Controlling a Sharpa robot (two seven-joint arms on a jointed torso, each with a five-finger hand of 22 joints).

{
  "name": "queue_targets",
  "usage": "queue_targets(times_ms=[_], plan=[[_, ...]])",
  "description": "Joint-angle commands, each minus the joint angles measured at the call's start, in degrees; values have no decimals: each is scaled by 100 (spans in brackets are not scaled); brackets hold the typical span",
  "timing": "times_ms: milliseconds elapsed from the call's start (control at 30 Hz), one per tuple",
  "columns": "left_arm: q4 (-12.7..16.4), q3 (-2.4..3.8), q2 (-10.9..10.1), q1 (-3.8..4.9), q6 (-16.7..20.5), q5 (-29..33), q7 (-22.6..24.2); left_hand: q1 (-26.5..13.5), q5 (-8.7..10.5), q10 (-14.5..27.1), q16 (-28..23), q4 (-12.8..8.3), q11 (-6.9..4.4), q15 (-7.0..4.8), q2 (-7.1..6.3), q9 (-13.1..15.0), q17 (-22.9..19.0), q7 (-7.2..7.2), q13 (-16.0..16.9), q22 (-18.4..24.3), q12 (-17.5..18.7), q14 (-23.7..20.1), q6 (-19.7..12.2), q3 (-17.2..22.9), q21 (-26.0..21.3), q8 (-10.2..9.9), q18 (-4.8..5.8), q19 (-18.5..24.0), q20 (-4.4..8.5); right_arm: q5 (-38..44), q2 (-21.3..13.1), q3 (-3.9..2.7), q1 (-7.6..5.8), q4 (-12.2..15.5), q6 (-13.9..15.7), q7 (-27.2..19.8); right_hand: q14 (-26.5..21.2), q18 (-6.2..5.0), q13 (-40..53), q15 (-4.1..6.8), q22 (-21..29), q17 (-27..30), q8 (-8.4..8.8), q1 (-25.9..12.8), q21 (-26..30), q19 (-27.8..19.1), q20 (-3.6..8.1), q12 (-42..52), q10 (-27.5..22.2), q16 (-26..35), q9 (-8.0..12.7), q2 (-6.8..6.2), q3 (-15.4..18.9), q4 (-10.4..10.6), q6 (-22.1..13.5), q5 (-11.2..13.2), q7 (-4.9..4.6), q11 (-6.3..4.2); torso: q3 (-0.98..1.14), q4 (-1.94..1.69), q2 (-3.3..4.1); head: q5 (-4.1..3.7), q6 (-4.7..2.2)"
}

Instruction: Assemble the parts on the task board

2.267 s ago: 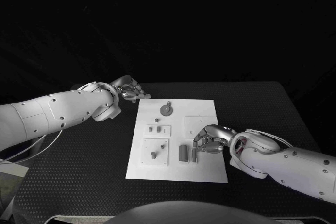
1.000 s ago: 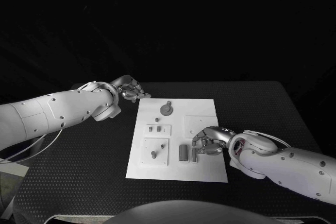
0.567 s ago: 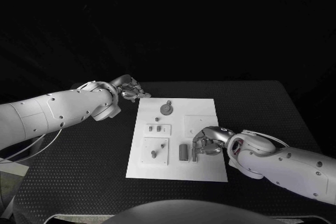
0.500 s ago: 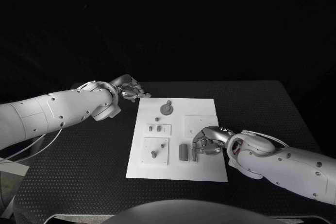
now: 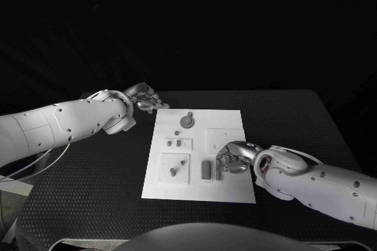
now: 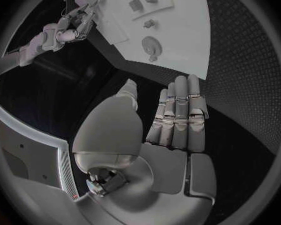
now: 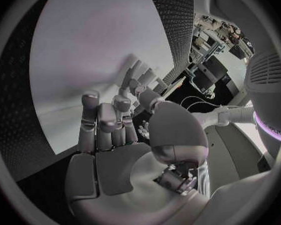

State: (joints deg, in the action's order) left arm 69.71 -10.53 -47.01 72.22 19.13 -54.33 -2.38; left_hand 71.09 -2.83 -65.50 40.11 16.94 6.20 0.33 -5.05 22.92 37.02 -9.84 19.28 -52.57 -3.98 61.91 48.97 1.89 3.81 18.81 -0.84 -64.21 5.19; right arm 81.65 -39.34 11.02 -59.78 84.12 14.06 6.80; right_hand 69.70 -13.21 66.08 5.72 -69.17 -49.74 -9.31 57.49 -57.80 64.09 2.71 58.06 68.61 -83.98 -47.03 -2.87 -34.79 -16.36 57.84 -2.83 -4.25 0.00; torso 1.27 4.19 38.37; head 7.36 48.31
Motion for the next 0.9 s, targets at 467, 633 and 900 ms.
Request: queue_targets(times_ms=[467,633,900], plan=[[10,2,4,3,-33,-23,5,47,-6,21,-26,1,26,3,21,-6,7,-5,-7,10,-1,50,44,-32,15,-26,-74,-37,6,354,29,9,37,-34,166,18,16,-168,-6,40,-6,-6,-17,-6,-32,-6,34,35,-17,-6,4,47,-16,21,128,-15,-130,-34,4,1,3,-3,5],[9,2,15,3,-38,-23,9,38,-6,22,-28,2,27,3,65,-9,7,-6,-8,13,0,50,43,-31,14,-28,-74,-37,6,622,32,8,47,-28,290,9,29,-172,-22,116,-6,-3,-64,45,-40,1,31,27,8,-8,-27,175,-72,3,216,20,-76,-129,3,4,0,-4,7],[8,2,14,3,-44,-23,7,46,-7,23,-28,-1,26,3,67,-10,8,-5,-8,14,0,50,43,-33,14,-29,-75,-36,7,819,74,8,98,-32,185,-9,41,-179,-49,193,-10,4,-111,77,-57,3,24,10,46,-7,-90,144,-69,-22,288,20,-18,-189,3,4,0,-12,8]])
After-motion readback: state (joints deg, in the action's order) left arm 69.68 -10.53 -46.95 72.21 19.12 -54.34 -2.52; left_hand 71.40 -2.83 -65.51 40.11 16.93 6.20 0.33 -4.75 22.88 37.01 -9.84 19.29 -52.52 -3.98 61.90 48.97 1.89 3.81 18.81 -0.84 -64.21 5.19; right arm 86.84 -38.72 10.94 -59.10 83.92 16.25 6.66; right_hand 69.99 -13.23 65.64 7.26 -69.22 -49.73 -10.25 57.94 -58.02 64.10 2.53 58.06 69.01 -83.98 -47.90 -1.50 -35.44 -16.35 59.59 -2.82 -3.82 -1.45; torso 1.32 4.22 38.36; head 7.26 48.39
